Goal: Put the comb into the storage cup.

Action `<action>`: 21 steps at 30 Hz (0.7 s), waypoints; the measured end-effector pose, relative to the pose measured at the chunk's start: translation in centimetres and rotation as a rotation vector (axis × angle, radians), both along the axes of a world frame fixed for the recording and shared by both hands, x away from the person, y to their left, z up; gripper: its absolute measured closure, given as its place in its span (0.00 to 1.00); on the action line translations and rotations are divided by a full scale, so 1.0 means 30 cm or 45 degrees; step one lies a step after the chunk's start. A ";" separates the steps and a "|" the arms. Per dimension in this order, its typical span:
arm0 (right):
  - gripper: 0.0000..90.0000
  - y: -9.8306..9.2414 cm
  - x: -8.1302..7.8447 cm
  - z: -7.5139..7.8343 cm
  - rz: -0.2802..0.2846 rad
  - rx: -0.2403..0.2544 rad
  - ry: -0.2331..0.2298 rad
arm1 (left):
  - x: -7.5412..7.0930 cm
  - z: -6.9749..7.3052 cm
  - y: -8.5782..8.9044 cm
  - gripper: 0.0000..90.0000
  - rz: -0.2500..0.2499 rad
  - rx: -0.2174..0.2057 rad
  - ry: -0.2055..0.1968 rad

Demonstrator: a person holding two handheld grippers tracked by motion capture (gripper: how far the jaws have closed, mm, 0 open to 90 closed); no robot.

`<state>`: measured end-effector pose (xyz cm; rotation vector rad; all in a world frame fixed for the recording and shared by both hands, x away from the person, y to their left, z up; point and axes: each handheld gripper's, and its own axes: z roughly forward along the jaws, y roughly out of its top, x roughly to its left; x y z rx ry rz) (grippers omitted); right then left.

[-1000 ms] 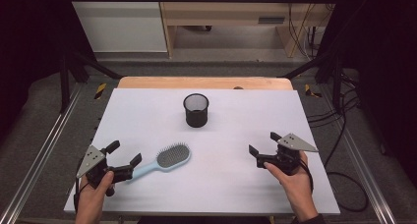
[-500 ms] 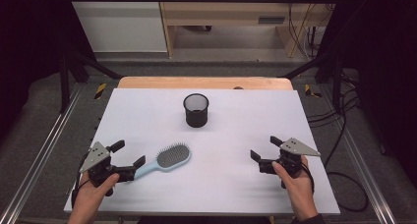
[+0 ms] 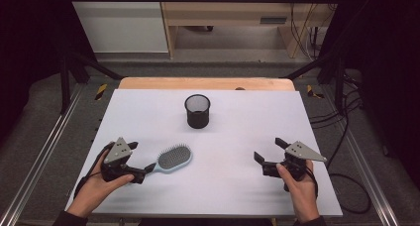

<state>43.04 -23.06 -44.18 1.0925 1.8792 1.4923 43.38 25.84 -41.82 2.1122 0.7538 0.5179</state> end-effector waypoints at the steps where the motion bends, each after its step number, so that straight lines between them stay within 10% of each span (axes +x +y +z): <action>1: 0.05 0.000 0.000 -0.001 0.002 0.003 -0.001 | 0.004 -0.006 -0.005 0.05 -0.002 0.016 0.010; 21: 0.05 0.007 0.004 -0.013 0.016 -0.015 0.015 | 0.046 -0.043 -0.040 0.06 -0.124 0.265 0.137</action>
